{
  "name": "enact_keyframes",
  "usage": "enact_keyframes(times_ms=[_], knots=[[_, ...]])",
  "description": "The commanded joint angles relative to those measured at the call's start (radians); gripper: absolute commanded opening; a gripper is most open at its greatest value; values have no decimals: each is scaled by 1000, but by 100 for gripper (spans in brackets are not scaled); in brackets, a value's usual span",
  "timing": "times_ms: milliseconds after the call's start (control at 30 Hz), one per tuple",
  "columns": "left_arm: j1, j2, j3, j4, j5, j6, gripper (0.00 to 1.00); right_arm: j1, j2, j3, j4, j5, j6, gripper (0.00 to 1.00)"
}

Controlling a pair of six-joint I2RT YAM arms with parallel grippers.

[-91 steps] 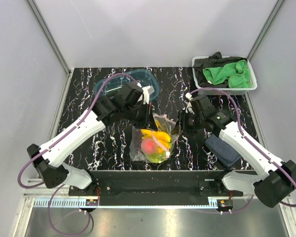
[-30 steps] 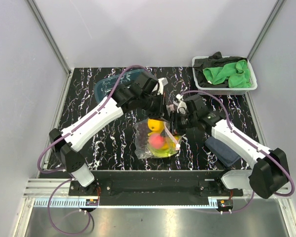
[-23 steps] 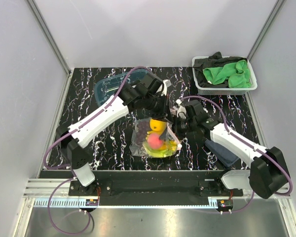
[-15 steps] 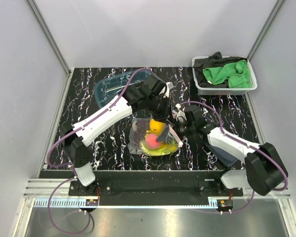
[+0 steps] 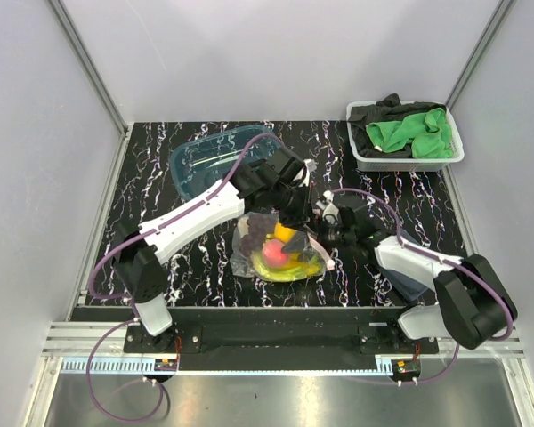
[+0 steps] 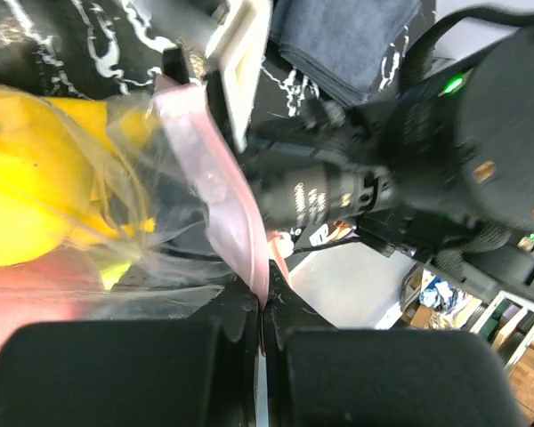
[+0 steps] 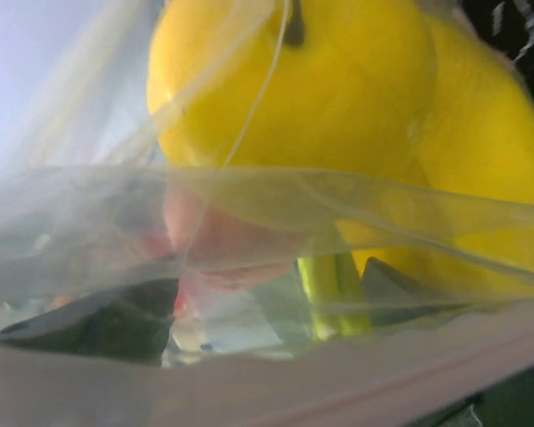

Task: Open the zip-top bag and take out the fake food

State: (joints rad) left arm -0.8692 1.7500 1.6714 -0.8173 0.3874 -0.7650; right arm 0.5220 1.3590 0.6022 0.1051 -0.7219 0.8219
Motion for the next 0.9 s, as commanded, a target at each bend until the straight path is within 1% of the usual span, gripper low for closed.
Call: enact_keyframes(times_ms=[0,67,133,167,200,267,333,400,433,500,667,867], knots=[[-22,-90,-28,112,11,-25,0,-65,-101,-1,29,62,20,93],[-25,-112,-47,115,7,-26,0,-106,-109,-5,22,58,26,94],[-27,-122,-65,122,13,-31,0,-114,-103,4,28,49,25,93],[-28,-124,-78,128,19,-33,0,-114,-94,13,37,35,26,92],[-31,-122,-81,132,28,-36,0,-114,-86,14,68,29,36,88],[-39,-119,-84,136,28,-37,0,-114,-63,31,73,41,40,85],[-47,-113,-81,144,33,-40,0,-111,-43,62,42,52,19,85],[-51,-103,-68,148,37,-43,0,-112,-14,76,39,59,0,87],[-57,-98,-62,148,38,-45,0,-112,-3,88,41,62,-1,94],[-60,-90,-47,148,42,-45,0,-111,23,93,57,72,-6,99],[-70,-75,-39,149,45,-45,0,-91,83,116,74,98,-4,100],[-71,-84,-59,149,38,-43,0,-88,141,128,110,105,57,100]])
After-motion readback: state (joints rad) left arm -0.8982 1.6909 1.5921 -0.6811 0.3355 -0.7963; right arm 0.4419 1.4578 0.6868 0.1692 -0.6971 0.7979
